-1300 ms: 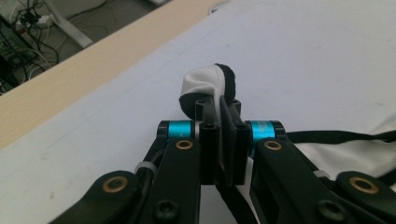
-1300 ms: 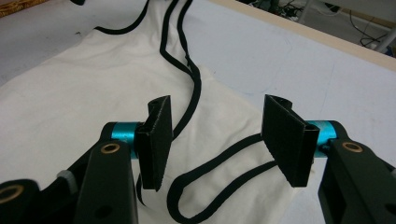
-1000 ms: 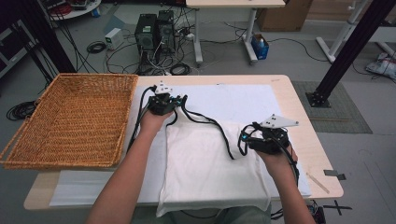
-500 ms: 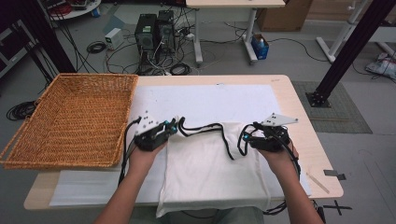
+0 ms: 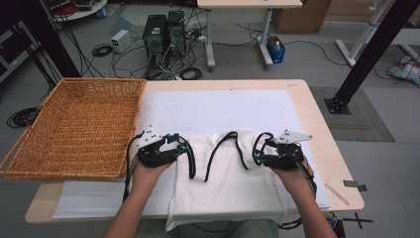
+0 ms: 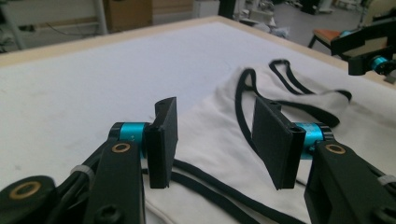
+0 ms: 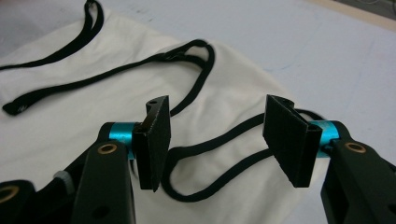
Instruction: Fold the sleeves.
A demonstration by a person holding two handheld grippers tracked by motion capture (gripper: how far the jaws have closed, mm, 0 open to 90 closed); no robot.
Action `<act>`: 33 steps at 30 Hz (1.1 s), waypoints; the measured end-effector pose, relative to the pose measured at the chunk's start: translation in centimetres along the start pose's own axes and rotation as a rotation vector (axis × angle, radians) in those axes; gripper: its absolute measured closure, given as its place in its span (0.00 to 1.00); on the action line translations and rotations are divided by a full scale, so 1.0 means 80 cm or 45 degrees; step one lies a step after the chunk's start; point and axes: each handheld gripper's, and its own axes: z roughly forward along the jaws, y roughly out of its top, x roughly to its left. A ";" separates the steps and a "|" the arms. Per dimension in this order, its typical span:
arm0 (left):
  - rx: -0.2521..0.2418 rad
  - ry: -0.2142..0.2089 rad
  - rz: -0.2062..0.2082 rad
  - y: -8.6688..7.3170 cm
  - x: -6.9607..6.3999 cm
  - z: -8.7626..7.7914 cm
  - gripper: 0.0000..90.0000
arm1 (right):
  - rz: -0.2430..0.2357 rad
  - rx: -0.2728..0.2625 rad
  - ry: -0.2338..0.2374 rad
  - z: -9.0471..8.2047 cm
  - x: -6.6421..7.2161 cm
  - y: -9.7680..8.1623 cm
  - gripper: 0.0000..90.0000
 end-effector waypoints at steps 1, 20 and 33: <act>0.027 -0.013 0.016 -0.004 -0.002 0.004 0.56 | -0.006 0.007 0.005 0.001 0.003 -0.002 0.48; 0.121 0.139 -0.117 -0.007 0.043 0.053 0.57 | -0.046 0.154 0.133 0.029 0.018 -0.032 0.97; 0.126 0.131 -0.109 0.000 0.051 0.050 0.56 | 0.000 0.102 0.196 -0.018 0.024 -0.058 0.80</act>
